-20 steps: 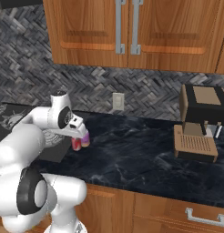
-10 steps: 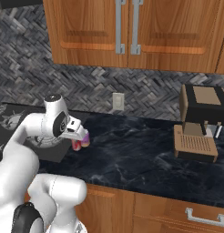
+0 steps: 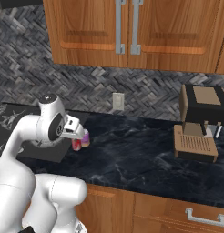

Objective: Four empty soda cans are scattered around the kitchen. Gather all the cans and cluster them next to the stove for recycling.

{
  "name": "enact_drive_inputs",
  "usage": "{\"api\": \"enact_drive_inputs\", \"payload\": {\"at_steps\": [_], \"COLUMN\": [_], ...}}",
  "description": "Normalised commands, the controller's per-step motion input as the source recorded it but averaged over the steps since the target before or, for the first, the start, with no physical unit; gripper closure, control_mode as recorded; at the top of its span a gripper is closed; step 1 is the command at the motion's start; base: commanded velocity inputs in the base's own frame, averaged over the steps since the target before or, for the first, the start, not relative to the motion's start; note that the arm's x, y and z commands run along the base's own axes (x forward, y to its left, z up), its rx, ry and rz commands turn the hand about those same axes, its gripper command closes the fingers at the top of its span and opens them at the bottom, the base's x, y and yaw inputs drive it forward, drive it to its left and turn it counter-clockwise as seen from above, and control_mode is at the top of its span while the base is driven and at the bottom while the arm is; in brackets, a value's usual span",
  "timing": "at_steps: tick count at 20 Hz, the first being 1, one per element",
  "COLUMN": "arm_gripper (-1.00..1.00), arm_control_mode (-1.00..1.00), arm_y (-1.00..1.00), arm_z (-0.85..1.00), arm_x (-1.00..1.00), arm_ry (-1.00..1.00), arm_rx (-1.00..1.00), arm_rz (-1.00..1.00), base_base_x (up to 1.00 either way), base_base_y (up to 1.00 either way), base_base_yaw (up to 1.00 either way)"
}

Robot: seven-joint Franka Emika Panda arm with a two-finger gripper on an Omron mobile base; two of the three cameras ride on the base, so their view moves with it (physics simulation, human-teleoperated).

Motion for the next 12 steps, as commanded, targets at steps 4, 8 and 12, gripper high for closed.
{"api": "enact_drive_inputs", "payload": {"at_steps": [4,8,12], "arm_gripper": [-1.0,-1.0,-1.0], "arm_control_mode": [-1.0,-1.0,-1.0], "arm_y": [-0.08,-0.11,-0.14], "arm_z": [0.34,0.4,0.24], "arm_x": [-0.19,-0.17,-0.19], "arm_ry": [-0.02,0.0,0.0], "arm_rx": [0.0,0.0,0.0], "arm_rz": [0.0,0.0,0.02], "base_base_x": [0.0,0.0,0.0], "base_base_y": [0.0,0.0,0.0], "base_base_yaw": [0.0,0.0,0.0]}}
